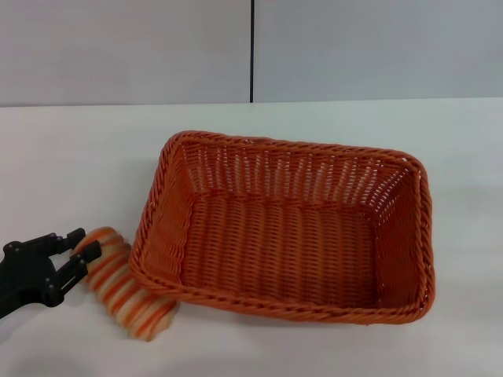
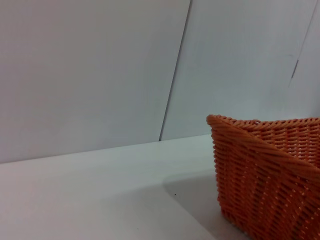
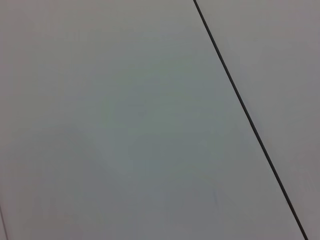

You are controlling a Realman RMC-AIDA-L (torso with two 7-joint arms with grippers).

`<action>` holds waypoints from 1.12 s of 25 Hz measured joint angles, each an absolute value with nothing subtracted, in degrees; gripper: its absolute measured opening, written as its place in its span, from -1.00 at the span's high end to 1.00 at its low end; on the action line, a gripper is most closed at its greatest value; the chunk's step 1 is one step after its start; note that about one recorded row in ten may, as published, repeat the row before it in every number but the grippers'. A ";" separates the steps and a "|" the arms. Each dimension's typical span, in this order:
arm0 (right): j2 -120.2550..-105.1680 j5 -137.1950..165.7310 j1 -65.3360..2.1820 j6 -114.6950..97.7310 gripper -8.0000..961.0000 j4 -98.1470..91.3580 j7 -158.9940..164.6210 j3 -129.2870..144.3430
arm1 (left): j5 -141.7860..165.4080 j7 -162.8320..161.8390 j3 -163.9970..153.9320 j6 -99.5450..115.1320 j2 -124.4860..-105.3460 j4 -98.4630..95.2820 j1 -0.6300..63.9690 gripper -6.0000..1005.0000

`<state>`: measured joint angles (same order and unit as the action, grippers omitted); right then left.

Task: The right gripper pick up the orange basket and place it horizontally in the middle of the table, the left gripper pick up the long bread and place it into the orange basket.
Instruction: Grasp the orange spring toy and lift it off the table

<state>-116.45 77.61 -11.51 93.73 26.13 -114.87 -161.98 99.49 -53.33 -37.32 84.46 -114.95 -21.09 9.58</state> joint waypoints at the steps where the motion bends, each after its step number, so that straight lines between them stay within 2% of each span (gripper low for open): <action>1: -116.44 77.61 -11.51 93.72 0.15 26.12 -114.87 -161.98 | 99.49 -53.33 -37.34 84.46 -114.96 -21.09 9.58 0.31; 16: -116.35 77.60 -11.60 93.73 0.15 26.10 -114.87 -161.98 | 99.49 -53.44 -36.87 84.69 -114.87 -21.09 9.74 0.61; 28: -116.36 77.60 -11.54 93.79 0.14 26.10 -114.87 -161.98 | 99.30 -53.44 -36.82 84.80 -114.79 -21.12 9.36 0.70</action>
